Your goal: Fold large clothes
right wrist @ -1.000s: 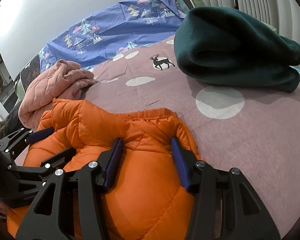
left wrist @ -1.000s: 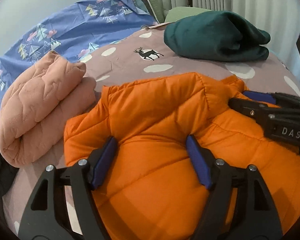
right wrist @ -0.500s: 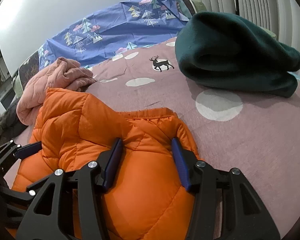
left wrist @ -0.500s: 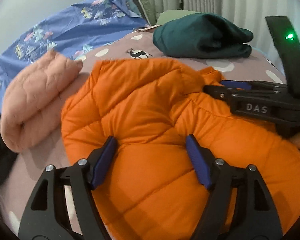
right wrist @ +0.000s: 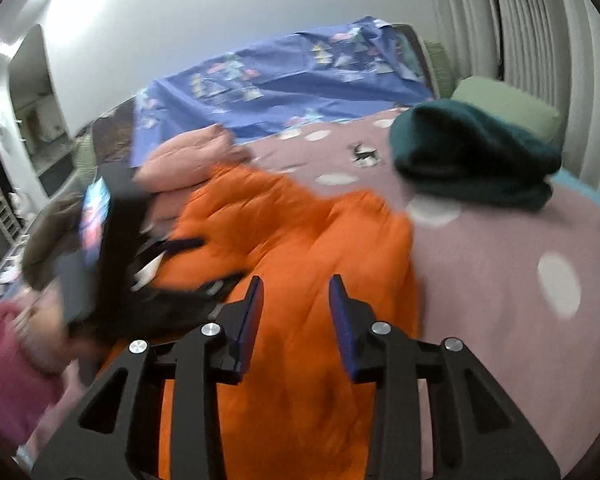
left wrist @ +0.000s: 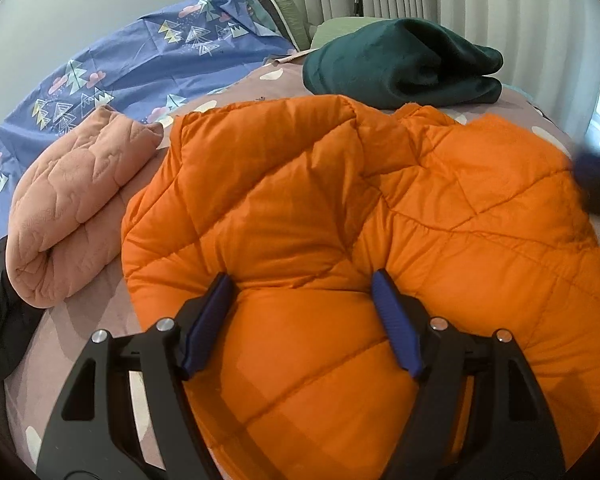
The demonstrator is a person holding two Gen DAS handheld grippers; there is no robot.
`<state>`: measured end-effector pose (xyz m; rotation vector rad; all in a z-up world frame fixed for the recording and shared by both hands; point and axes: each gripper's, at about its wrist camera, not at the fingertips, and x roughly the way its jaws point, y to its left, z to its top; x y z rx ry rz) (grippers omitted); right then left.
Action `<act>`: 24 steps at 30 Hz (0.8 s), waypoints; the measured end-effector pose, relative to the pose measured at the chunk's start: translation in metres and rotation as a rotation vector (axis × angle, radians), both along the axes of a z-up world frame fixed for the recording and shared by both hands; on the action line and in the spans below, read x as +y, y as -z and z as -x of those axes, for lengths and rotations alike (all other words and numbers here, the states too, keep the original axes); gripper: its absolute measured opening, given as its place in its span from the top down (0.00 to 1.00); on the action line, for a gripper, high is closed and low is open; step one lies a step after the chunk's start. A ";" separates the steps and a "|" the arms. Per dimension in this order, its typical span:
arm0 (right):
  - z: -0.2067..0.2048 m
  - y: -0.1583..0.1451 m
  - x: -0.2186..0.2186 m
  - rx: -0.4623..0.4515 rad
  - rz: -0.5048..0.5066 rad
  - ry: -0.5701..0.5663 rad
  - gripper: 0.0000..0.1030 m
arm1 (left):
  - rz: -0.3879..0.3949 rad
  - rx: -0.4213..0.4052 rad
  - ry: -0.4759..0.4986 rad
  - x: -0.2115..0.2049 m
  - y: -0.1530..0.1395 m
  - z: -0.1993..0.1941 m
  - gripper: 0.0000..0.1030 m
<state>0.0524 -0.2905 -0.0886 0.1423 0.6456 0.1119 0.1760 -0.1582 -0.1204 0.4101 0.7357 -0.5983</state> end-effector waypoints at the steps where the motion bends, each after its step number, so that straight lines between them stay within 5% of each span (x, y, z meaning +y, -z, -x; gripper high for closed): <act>1: 0.004 0.019 0.004 0.049 0.021 0.011 0.67 | 0.002 -0.001 0.001 0.000 0.000 0.000 0.29; 4: 0.008 0.057 0.005 0.038 0.034 0.051 0.67 | 0.013 -0.004 0.010 0.000 0.001 0.001 0.29; 11: 0.007 0.048 0.011 0.071 0.054 0.075 0.65 | 0.017 -0.012 0.007 0.002 0.002 0.002 0.29; 20: 0.035 0.043 -0.012 0.104 -0.081 0.084 0.58 | 0.030 -0.010 0.009 0.006 0.001 0.004 0.29; 24: 0.044 0.021 -0.002 0.040 -0.085 0.073 0.59 | 0.040 -0.002 0.008 0.009 0.001 0.004 0.29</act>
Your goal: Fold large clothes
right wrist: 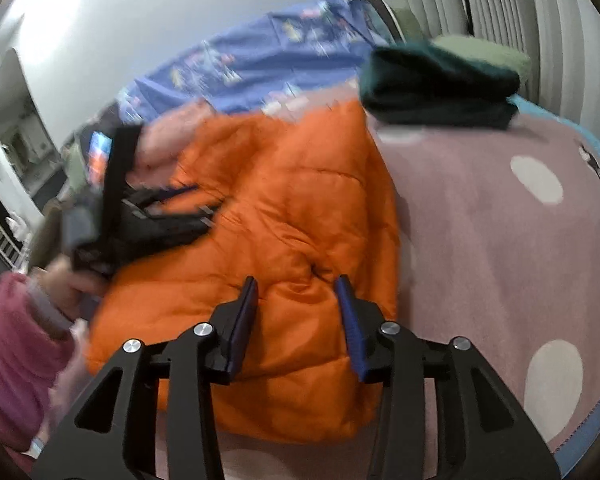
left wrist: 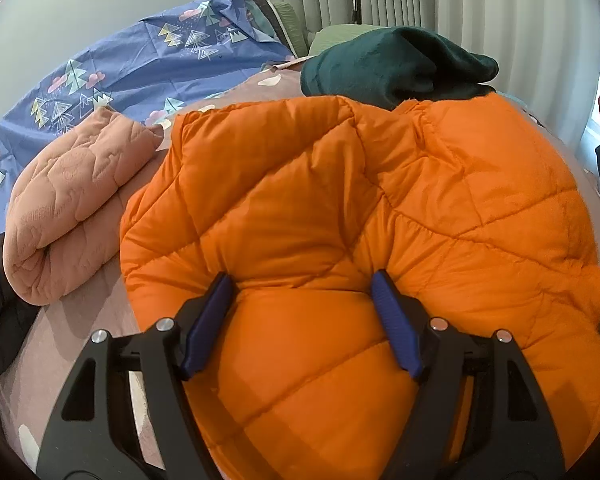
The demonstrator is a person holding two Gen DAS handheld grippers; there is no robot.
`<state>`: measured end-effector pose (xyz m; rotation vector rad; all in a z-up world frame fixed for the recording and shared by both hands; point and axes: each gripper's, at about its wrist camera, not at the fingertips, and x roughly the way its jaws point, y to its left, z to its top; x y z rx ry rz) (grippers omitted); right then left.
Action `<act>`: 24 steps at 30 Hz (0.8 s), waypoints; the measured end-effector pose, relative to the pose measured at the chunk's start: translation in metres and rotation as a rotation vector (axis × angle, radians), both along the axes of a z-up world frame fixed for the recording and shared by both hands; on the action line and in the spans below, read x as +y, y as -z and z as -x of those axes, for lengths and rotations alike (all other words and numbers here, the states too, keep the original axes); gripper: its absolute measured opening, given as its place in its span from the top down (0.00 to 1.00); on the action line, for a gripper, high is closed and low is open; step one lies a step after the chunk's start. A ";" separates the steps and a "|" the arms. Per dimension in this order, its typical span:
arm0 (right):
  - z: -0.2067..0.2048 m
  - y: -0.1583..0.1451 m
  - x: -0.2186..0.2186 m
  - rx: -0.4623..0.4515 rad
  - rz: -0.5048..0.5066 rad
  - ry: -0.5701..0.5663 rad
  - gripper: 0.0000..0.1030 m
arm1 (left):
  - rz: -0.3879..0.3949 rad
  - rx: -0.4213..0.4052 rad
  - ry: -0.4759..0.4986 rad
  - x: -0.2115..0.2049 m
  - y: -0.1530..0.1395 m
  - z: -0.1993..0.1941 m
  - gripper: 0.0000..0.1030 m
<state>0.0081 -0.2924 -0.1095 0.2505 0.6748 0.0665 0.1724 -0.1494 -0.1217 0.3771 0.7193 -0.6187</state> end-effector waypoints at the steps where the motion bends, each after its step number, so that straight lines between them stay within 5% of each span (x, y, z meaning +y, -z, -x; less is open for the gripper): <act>1: 0.000 -0.002 0.003 -0.013 0.019 -0.005 0.59 | 0.002 0.001 0.000 0.000 0.000 0.000 0.29; 4: -0.009 0.021 0.004 0.068 0.119 0.003 0.57 | 0.001 -0.001 0.000 0.001 0.000 0.000 0.29; 8: -0.017 0.042 -0.020 0.112 -0.064 0.019 0.55 | -0.017 -0.033 0.000 -0.001 -0.001 0.005 0.29; 19: -0.016 0.042 -0.016 0.102 -0.027 0.021 0.54 | 0.004 -0.039 0.003 -0.001 0.000 0.003 0.29; 24: 0.010 0.027 -0.028 0.080 -0.116 0.048 0.31 | 0.015 -0.033 0.005 0.002 0.000 0.002 0.29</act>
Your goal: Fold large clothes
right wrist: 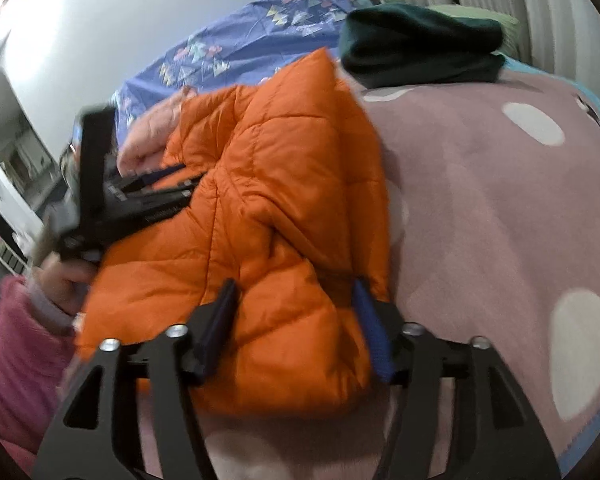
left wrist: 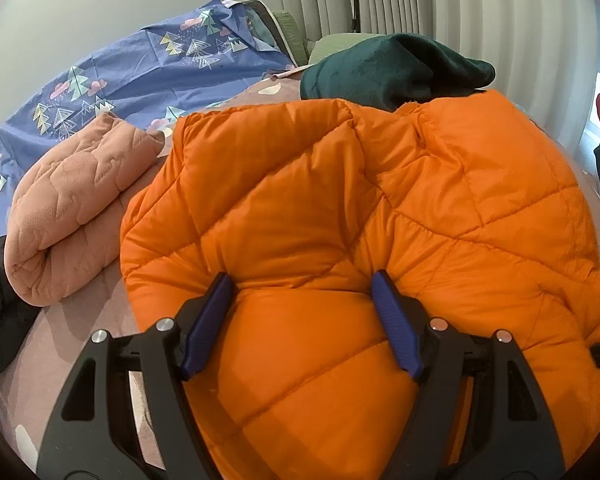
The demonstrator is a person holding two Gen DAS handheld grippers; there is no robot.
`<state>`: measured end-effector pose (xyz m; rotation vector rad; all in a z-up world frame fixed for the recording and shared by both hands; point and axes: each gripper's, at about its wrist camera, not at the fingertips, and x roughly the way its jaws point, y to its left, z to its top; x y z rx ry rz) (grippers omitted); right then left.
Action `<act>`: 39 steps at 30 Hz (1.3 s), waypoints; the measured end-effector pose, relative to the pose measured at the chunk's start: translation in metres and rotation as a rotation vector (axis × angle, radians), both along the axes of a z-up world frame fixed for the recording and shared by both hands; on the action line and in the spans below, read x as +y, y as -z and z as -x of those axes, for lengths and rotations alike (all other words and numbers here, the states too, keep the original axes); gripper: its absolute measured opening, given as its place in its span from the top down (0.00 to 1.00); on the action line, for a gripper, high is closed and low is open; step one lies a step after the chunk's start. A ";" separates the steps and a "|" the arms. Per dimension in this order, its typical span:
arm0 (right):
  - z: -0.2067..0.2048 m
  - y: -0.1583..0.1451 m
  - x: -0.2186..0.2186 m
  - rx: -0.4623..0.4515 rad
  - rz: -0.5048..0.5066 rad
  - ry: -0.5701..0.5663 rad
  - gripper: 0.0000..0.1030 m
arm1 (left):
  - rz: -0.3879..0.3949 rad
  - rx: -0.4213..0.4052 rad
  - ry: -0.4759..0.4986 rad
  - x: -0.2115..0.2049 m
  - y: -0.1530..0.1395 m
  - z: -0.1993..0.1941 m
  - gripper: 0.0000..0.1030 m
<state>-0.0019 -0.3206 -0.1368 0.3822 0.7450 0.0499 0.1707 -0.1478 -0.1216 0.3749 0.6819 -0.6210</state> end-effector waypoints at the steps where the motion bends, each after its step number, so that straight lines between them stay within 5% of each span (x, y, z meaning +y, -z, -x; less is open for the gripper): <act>1: 0.007 -0.004 -0.005 -0.007 -0.020 0.021 0.21 | 0.003 0.003 0.000 0.000 0.000 0.000 0.29; 7: 0.041 0.002 -0.031 0.050 -0.164 0.095 0.16 | 0.010 0.008 -0.001 0.000 -0.001 -0.002 0.29; 12: 0.040 0.024 -0.032 0.118 -0.418 0.049 0.13 | 0.011 0.009 -0.003 0.001 -0.001 -0.003 0.29; 23: 0.012 0.034 -0.035 0.100 -0.593 0.119 0.05 | 0.017 0.013 -0.004 0.001 0.000 -0.004 0.29; 24: 0.007 0.033 -0.032 0.099 -0.570 0.119 0.07 | 0.018 0.014 -0.003 0.001 -0.001 -0.004 0.29; 26: 0.004 0.031 -0.029 0.097 -0.505 0.137 0.39 | 0.019 0.014 -0.004 0.002 -0.001 -0.004 0.29; 28: 0.007 0.035 -0.032 0.088 -0.510 0.145 0.56 | 0.030 0.019 -0.006 0.002 -0.001 -0.005 0.29; 32: 0.010 0.040 -0.033 0.086 -0.481 0.133 0.60 | 0.086 0.033 -0.006 0.004 -0.005 -0.005 0.28; 36: 0.011 0.038 -0.026 0.076 -0.424 0.117 0.60 | 0.191 0.074 -0.053 0.024 -0.026 -0.006 0.12; 39: 0.010 0.037 -0.022 0.065 -0.388 0.103 0.60 | 0.357 0.119 -0.090 0.060 -0.043 -0.002 0.02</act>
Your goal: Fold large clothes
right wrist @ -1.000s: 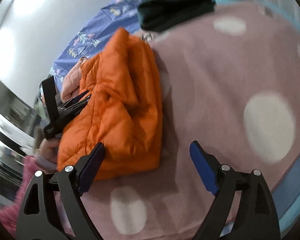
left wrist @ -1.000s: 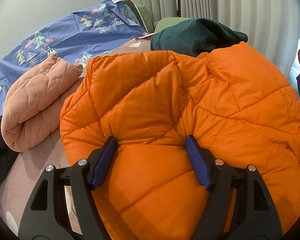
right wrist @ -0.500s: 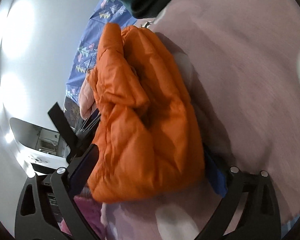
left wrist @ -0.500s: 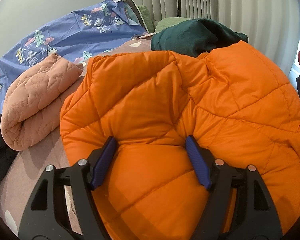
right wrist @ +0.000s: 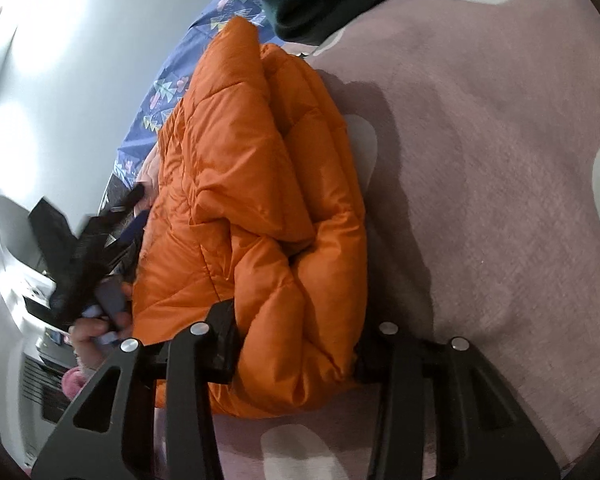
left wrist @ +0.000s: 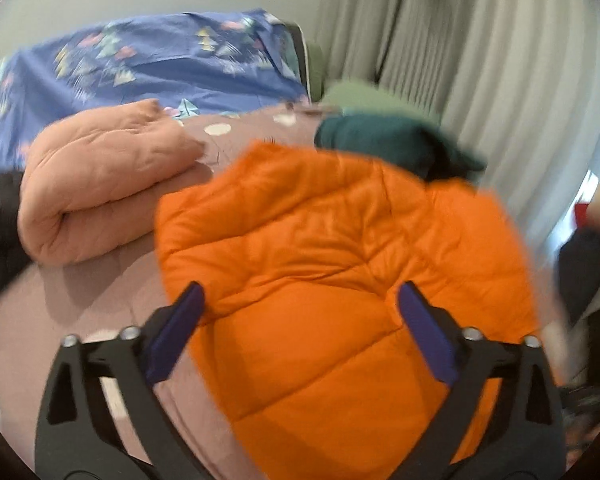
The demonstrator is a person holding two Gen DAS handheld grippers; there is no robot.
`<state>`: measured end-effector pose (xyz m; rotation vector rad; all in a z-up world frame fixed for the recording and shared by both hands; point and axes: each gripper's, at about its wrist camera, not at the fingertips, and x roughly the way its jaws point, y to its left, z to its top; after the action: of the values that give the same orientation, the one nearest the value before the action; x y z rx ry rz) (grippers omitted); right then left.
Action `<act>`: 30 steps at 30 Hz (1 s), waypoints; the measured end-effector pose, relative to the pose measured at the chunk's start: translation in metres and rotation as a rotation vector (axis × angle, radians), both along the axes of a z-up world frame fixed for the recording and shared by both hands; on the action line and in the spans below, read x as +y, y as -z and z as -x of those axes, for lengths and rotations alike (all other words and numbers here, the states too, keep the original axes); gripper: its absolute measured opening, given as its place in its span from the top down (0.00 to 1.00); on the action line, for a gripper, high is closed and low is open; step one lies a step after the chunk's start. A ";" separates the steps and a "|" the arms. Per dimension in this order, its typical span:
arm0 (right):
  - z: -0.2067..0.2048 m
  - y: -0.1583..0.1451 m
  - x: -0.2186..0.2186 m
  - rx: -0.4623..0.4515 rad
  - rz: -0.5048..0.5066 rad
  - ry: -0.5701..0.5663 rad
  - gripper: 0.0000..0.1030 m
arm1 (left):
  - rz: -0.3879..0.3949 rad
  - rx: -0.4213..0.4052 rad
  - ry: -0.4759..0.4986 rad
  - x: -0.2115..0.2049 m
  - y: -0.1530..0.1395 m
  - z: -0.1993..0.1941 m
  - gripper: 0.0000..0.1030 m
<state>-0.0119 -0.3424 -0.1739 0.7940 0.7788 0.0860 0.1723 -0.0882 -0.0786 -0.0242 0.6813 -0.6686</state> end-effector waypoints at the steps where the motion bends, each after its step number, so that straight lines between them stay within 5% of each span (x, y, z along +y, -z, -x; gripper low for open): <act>1: 0.000 0.000 0.001 -0.003 0.004 -0.002 0.59 | 0.038 0.022 -0.014 0.010 -0.001 -0.001 0.02; 5: -0.002 -0.001 0.005 -0.012 0.033 -0.008 0.57 | 0.052 0.190 -0.055 0.025 0.029 -0.017 0.02; 8: -0.005 -0.002 0.007 -0.026 0.055 -0.012 0.56 | 0.247 0.419 0.024 0.024 0.056 -0.025 0.02; 10: -0.007 -0.005 0.010 -0.035 0.087 -0.024 0.61 | 0.274 0.508 0.091 0.006 0.068 -0.023 0.02; 13: -0.011 -0.023 0.021 -0.081 0.207 -0.051 0.73 | 0.187 0.386 0.128 -0.020 0.056 -0.011 0.08; 15: -0.015 -0.045 0.027 -0.150 0.298 -0.059 0.76 | 0.168 0.298 0.141 -0.031 0.030 -0.009 0.32; 17: -0.024 -0.066 0.028 -0.210 0.334 -0.067 0.76 | 0.154 0.219 0.160 -0.041 0.002 -0.009 0.38; 22: -0.068 -0.130 0.027 -0.354 0.491 -0.067 0.76 | 0.124 -0.019 0.179 -0.077 -0.088 -0.024 0.40; 25: -0.112 -0.159 0.013 -0.388 0.498 -0.065 0.76 | 0.095 -0.121 0.161 -0.096 -0.128 -0.056 0.40; 30: -0.220 -0.170 -0.003 -0.342 0.507 -0.056 0.76 | 0.009 -0.124 0.091 -0.130 -0.148 -0.155 0.39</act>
<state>0.2078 -0.3451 -0.0038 0.2638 0.4654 0.0678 0.3269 -0.2185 0.0692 0.0401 0.5628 -0.7539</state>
